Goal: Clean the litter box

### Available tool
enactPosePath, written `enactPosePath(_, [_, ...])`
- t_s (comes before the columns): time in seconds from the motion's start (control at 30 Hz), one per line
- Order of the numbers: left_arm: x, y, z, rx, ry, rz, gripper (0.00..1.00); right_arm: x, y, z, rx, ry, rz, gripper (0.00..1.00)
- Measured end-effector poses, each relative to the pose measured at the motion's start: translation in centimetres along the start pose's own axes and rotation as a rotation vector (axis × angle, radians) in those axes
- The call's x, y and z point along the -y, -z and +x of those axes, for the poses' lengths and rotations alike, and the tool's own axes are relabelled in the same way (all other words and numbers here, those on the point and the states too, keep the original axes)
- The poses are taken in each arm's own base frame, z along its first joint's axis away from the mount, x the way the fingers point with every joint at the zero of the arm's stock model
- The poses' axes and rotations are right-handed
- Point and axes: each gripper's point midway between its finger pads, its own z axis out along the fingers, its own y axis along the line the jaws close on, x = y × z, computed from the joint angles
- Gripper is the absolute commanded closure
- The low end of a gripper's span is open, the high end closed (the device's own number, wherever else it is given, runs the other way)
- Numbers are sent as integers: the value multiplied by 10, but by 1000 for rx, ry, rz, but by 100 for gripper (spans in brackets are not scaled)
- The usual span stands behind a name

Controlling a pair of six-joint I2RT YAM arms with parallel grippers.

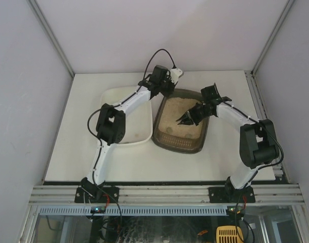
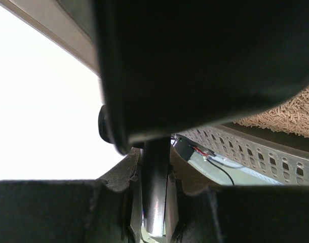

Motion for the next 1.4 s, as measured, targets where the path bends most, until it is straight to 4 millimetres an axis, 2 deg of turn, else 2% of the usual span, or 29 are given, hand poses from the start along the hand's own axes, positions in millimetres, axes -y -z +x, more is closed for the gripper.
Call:
enactPosePath(0.27, [11,37,27,-45,149,-42,100,17,11,4,-20,31,26,100])
enactPosePath(0.43, [24,62,44,-73,257,-68,100,37,22,-3,-39,19,62,100])
enactPosePath(0.57, [32,75,53,-68,359,-99,99,38,28,-3,-68,28,45,100])
enactPosePath(0.7, [38,87,61,-73,436,-123,95,39,25,6,-91,46,56,100])
enactPosePath(0.77, [41,92,64,-72,457,-137,83,40,22,13,-98,60,69,100])
enactPosePath(0.8, [42,94,66,-75,465,-145,73,41,20,16,-100,67,77,100])
enactPosePath(0.93, [50,100,69,-97,484,-156,43,43,18,28,-94,79,106,100])
enactPosePath(0.97, [53,100,68,-101,492,-147,32,43,18,30,-94,79,111,100])
enactPosePath(1.03, [60,102,64,-118,486,-131,1,44,17,33,-92,78,120,100])
enactPosePath(1.1, [65,102,52,-115,456,-110,0,45,16,33,-90,76,124,100])
enactPosePath(1.2, [63,95,13,-45,412,-68,0,43,14,33,-85,75,124,100])
enactPosePath(1.3, [54,81,-24,34,386,-25,0,42,12,31,-79,73,119,100])
enactPosePath(1.4, [42,66,-36,65,395,17,0,40,9,28,-77,72,113,100])
